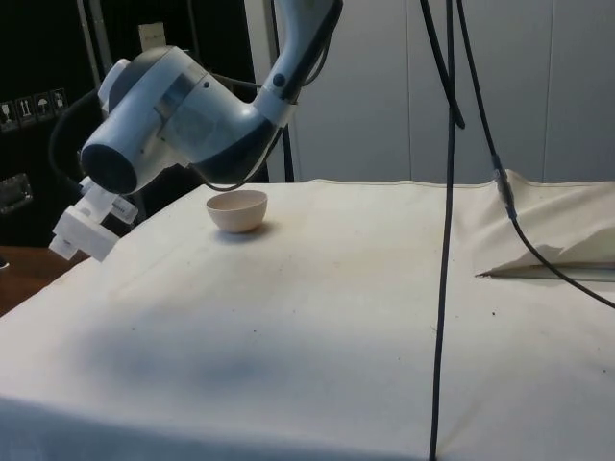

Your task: Pour the coffee beans from the cup into the bowl.

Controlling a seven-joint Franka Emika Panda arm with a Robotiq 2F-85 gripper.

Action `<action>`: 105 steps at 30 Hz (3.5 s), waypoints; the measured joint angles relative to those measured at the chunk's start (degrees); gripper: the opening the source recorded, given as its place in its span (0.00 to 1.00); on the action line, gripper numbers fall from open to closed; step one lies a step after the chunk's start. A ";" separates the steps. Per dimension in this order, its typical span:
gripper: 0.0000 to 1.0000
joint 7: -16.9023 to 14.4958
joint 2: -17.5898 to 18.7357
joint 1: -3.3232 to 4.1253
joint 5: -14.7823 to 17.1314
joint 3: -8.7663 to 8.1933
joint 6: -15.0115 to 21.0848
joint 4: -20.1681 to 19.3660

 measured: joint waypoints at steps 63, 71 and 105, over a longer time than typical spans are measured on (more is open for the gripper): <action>0.00 10.49 -2.41 -2.92 14.73 6.76 4.47 -2.18; 0.00 11.17 -3.50 -3.55 16.96 6.76 6.19 -3.50; 0.00 13.18 -8.77 -5.39 27.33 6.59 12.61 -10.71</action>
